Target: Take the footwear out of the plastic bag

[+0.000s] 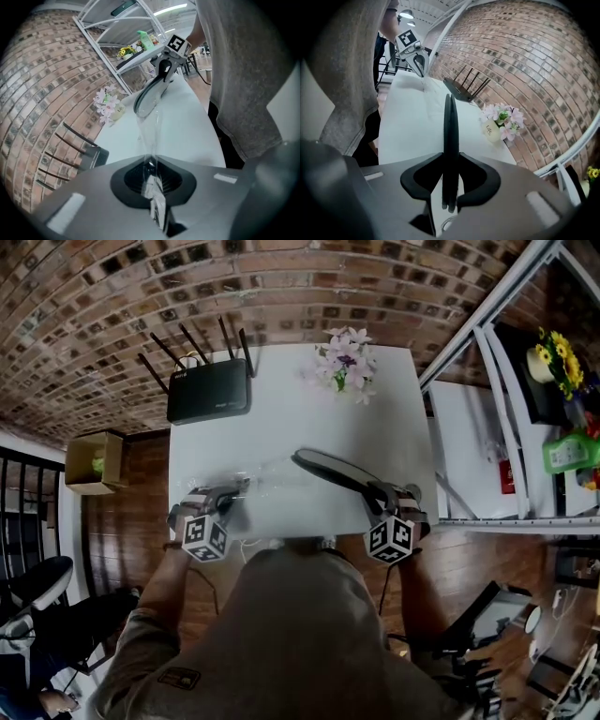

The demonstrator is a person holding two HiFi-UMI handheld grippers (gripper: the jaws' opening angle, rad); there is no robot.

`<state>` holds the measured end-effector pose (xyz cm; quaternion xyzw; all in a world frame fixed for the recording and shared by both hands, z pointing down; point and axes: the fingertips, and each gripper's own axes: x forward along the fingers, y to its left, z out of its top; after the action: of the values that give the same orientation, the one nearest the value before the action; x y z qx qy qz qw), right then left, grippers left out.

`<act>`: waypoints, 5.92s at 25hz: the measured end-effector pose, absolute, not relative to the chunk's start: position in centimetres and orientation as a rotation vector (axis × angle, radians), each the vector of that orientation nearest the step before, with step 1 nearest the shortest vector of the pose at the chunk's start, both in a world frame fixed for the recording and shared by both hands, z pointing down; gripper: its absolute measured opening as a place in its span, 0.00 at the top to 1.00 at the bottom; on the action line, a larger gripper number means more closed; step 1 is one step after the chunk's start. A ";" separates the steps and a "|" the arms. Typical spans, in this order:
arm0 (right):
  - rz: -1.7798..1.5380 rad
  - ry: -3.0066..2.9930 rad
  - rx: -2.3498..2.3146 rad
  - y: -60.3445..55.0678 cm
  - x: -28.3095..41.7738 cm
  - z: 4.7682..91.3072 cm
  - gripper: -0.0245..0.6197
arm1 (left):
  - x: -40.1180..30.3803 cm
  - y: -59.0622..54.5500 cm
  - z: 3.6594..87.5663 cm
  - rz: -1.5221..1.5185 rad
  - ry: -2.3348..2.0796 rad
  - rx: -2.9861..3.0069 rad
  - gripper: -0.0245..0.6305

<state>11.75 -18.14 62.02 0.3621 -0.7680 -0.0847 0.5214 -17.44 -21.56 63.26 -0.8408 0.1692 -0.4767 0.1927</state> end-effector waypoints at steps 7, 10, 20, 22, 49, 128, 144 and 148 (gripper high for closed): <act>-0.194 -1.808 0.902 -17.2 11.5 62.3 0.78 | -17.8 -19.7 65.1 -1.386 0.381 -2.420 0.91; -0.191 -1.794 0.912 -16.9 11.3 62.4 0.78 | -17.7 -18.6 65.6 -1.383 0.340 -2.483 0.68; -0.220 -1.711 0.923 -15.8 11.1 62.6 0.78 | -17.0 -16.7 63.8 -1.251 0.319 -2.555 0.60; -0.217 -1.690 0.919 -15.4 10.9 63.0 0.77 | -17.0 -16.2 63.5 -1.227 0.320 -2.567 0.60; -0.037 -1.899 0.740 -12.5 7.7 66.6 0.65 | -11.9 -11.4 60.5 -1.013 0.753 -2.835 0.61; 0.352 -2.543 1.124 8.1 -0.4 51.7 0.94 | -8.2 6.4 51.2 -0.325 1.117 -3.166 0.96; 0.356 -2.534 1.128 7.3 0.5 52.4 0.94 | -7.0 5.4 51.4 -0.331 1.089 -3.174 0.96; 0.351 -2.531 1.132 6.9 0.8 52.3 0.94 | -6.7 5.1 51.4 -0.328 1.087 -3.174 0.96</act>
<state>0.83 6.94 52.35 0.3989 -0.8921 0.1237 0.1725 -6.65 5.10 51.43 -0.9354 0.3203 -0.0967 -0.1142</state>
